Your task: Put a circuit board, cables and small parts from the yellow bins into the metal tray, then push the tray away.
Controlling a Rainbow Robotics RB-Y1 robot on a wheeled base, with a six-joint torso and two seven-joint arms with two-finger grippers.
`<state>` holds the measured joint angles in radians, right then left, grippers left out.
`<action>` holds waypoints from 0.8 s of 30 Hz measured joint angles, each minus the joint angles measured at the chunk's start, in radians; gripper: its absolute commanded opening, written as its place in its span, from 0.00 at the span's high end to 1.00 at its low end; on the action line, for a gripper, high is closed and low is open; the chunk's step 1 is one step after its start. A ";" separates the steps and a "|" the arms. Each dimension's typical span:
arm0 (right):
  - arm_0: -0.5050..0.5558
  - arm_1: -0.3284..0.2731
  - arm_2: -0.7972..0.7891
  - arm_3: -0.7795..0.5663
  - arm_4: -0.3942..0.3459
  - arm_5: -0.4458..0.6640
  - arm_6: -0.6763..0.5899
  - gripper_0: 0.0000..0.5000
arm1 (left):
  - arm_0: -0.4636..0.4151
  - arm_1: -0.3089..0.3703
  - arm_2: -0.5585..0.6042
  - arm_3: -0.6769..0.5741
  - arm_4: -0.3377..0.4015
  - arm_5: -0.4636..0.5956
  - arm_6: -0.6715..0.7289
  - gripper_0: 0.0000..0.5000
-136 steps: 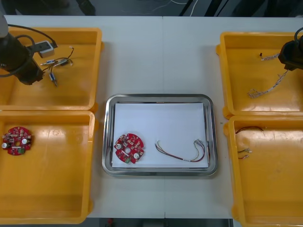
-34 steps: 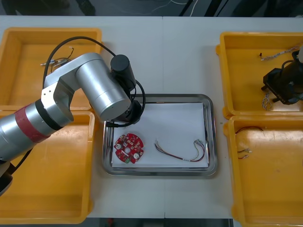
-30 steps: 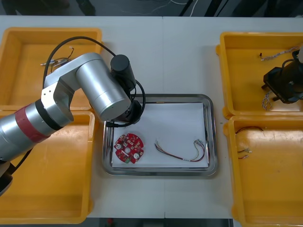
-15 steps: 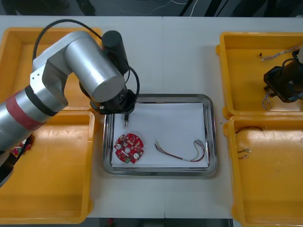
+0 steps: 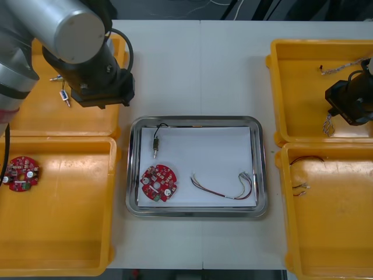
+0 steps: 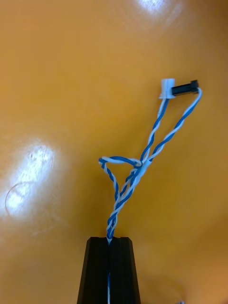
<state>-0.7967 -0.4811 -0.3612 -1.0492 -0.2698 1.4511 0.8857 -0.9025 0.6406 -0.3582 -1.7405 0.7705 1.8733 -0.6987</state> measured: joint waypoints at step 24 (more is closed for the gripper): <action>0.004 -0.033 0.013 -0.369 -0.031 0.454 0.436 1.00 | -0.080 0.040 0.183 0.502 -0.123 -0.132 -0.383 0.00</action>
<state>-0.7930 -0.5139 -0.3481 -1.4178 -0.3005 1.9050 1.3218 -0.9828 0.6803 -0.1749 -1.2385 0.6477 1.7418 -1.0815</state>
